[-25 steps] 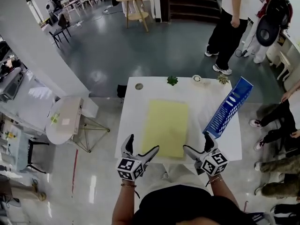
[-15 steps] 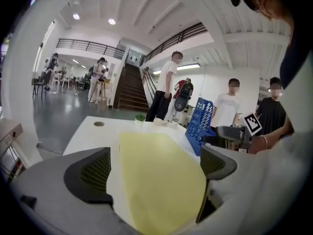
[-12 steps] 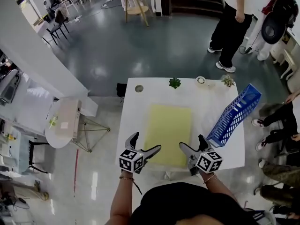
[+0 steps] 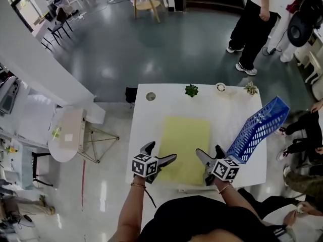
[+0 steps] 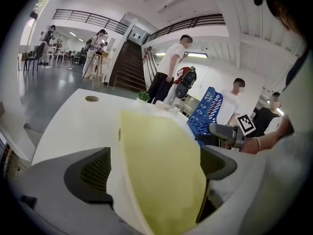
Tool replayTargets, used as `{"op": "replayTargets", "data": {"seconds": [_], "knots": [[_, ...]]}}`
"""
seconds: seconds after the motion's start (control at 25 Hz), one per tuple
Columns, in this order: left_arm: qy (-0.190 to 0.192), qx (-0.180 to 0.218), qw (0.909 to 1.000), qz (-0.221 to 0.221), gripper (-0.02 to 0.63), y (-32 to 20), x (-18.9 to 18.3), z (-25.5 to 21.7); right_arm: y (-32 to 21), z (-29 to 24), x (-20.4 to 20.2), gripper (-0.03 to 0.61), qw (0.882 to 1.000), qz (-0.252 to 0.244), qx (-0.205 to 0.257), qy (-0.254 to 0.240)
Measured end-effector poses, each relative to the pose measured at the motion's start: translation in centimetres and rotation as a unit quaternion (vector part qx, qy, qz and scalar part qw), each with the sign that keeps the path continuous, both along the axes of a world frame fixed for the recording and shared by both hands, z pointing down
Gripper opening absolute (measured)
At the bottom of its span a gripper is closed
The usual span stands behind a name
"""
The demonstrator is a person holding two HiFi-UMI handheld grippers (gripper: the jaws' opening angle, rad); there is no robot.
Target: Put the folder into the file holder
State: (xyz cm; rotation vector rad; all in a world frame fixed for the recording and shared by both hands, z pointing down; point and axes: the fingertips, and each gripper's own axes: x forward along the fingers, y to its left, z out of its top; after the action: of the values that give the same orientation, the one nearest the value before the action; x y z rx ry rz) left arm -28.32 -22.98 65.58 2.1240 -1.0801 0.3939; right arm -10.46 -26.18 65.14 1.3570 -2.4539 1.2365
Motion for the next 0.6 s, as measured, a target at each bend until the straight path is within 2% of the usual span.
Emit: {"op": "replayTargets", "data": {"seconds": [0.24, 0.4, 0.6], "knots": [[0.009, -0.039, 0.999, 0.021, 0.558, -1.3, 1.1, 2.0, -1.0, 1.7, -0.7, 0.584, 0.999, -0.004, -0.031, -0.013], [0.022, -0.059, 0.9975, 0.033, 0.558, -1.4, 1.7, 3.2, -1.2, 3.0, -0.5, 0.584, 0.998, 0.014, -0.058, -0.028], [0.029, -0.071, 0.9963, 0.039, 0.558, -1.9, 2.2, 4.0, -1.7, 3.4, -1.0, 0.583, 0.997, 0.011, -0.068, -0.033]]}}
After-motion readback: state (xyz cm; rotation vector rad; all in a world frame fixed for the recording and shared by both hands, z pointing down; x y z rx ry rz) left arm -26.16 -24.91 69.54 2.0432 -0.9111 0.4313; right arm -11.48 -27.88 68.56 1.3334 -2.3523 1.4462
